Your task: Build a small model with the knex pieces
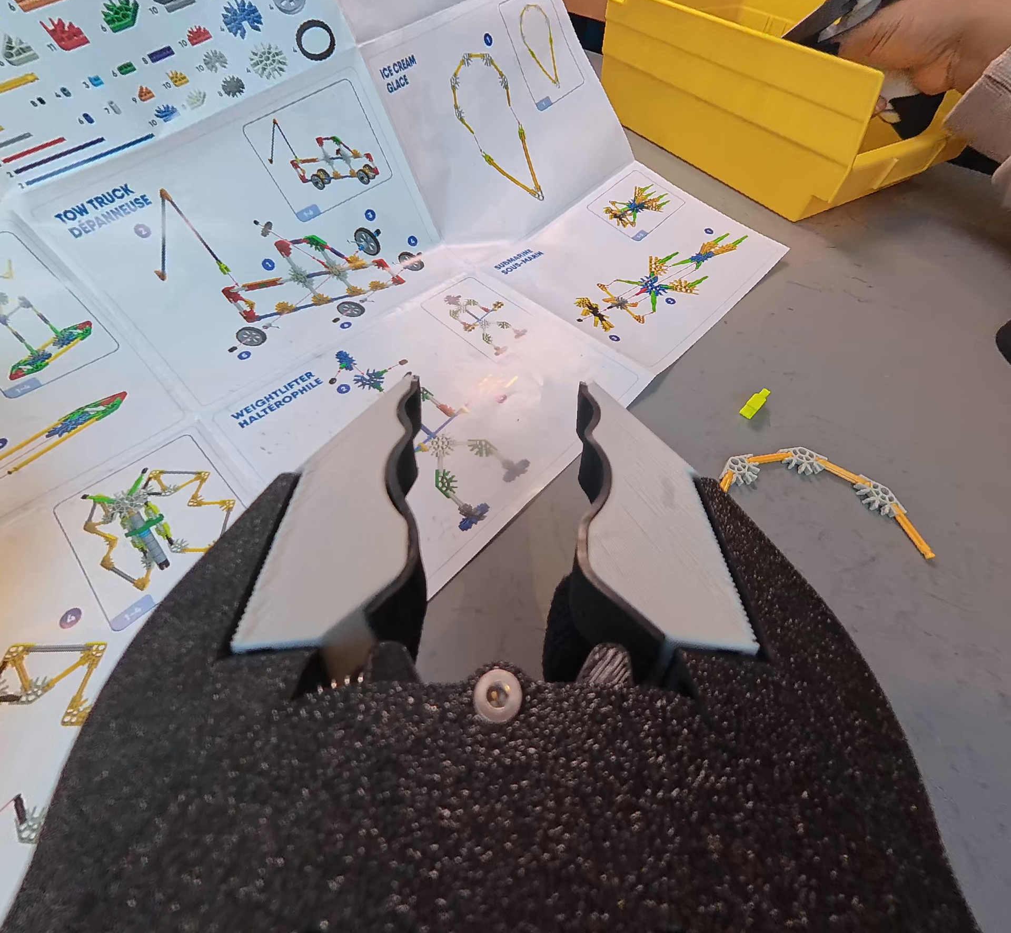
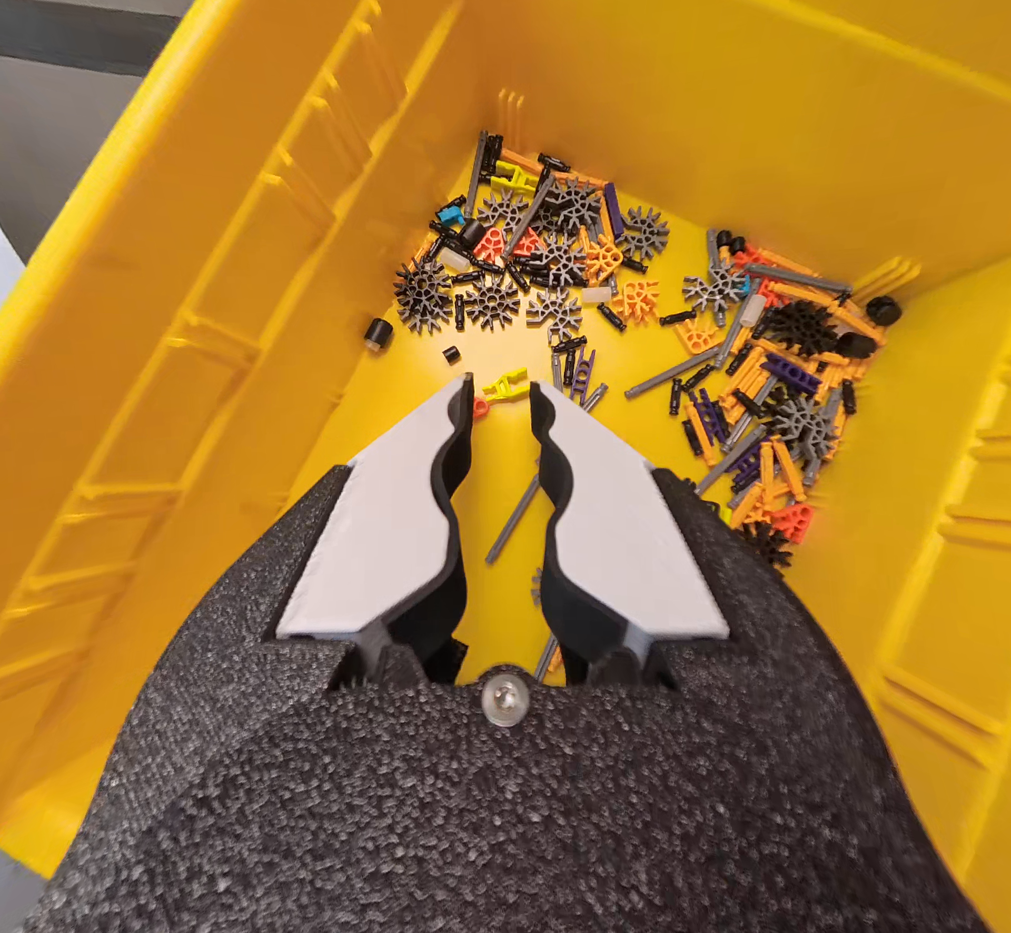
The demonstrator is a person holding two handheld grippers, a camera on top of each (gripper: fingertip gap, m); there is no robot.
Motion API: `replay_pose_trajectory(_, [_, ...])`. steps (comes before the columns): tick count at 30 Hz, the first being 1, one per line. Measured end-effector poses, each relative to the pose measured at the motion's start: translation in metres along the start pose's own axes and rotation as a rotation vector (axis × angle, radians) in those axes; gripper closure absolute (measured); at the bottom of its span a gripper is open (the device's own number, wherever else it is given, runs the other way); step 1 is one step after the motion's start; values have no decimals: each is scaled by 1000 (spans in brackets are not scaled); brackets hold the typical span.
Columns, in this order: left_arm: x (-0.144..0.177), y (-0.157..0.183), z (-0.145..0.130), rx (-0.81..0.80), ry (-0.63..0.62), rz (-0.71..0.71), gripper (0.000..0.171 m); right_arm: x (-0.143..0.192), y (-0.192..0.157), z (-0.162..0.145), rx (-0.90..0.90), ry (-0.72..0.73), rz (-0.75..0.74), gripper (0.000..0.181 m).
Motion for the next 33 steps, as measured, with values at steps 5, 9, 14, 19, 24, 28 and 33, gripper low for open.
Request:
replay_pose_trajectory(5, [-1,1,0,-10,-6,-2,114,-9,-2,-4,0,-24,-4,162])
replay_pose_trajectory(9, [-1,1,0,-6,-4,-3,114,-11,-1,-3,3,-15,-21,170])
replay_pose_trajectory(14, [-1,1,0,-10,-7,-3,114,-11,-1,-3,16,-15,-41,172])
replay_pose_trajectory(19, [-1,1,0,-7,-5,-2,114,-12,-3,-2,33,-26,-57,169])
replay_pose_trajectory(24, [-1,1,0,-10,-8,-4,114,-13,-4,-3,39,-29,-68,166])
replay_pose_trajectory(28, [-1,1,0,-10,-9,-4,114,-15,-6,-2,34,-15,-59,167])
replay_pose_trajectory(33, [-2,2,-1,-12,-12,-4,114,-16,-8,-2,56,-2,-49,181])
Point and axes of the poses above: each gripper's, where its closed fingertips meet, x back along the fingers, z out of its top, y = z × x across the jaws, the point moved 8 cm from there along x, back along the fingers, and after that the axes turned 6 degrees about -z, right-handed, at the moved point
